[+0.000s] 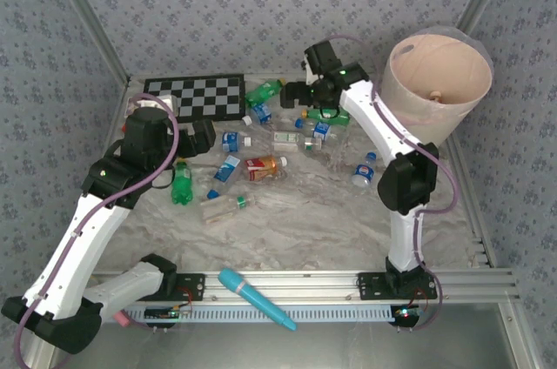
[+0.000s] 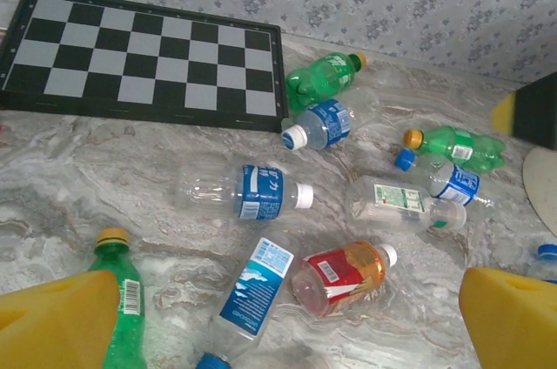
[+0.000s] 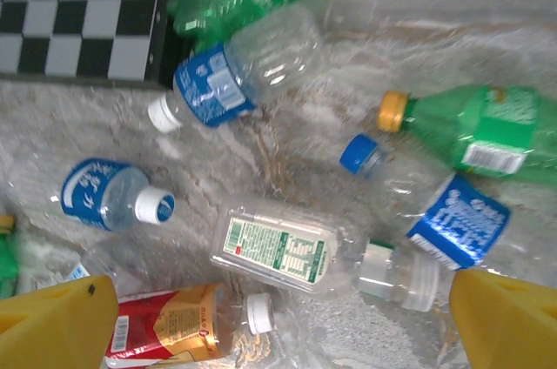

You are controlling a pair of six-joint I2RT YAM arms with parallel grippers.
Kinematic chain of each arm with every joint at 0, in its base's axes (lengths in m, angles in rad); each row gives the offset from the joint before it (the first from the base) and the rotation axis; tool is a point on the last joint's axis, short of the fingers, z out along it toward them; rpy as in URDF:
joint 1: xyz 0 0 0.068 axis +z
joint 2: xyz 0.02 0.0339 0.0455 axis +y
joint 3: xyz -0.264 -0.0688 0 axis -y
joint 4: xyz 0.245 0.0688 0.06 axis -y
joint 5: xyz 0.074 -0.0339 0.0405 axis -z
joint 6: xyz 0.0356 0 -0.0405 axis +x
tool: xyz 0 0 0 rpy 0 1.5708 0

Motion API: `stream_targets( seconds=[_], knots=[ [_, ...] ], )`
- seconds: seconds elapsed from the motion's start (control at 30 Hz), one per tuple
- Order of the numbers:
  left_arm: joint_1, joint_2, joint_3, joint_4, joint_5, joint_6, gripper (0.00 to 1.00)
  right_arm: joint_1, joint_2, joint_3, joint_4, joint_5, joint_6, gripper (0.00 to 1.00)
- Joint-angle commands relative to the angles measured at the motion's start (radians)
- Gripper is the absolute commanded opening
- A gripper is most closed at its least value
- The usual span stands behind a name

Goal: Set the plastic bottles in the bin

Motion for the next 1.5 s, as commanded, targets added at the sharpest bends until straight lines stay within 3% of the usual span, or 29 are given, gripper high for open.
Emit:
stream_targets(
  seconds=[0.0, 0.57, 1.1, 1.47],
  knots=[
    [0.003, -0.017, 0.012, -0.005, 0.032, 0.001, 1.0, 0.017, 0.067, 0.018, -0.049, -0.036, -0.045, 1.0],
    [0.003, -0.004, 0.013, -0.005, 0.05, -0.003, 1.0, 0.035, 0.239, -0.011, -0.033, -0.113, -0.084, 0.99],
    [0.003, -0.01, -0.004, 0.014, 0.064, -0.008, 1.0, 0.071, 0.106, -0.284, 0.092, -0.134, -0.025, 0.99],
    [0.003, -0.016, -0.016, 0.021, 0.075, -0.003, 1.0, 0.109, 0.05, -0.303, 0.074, -0.042, -0.064, 0.99]
  ],
)
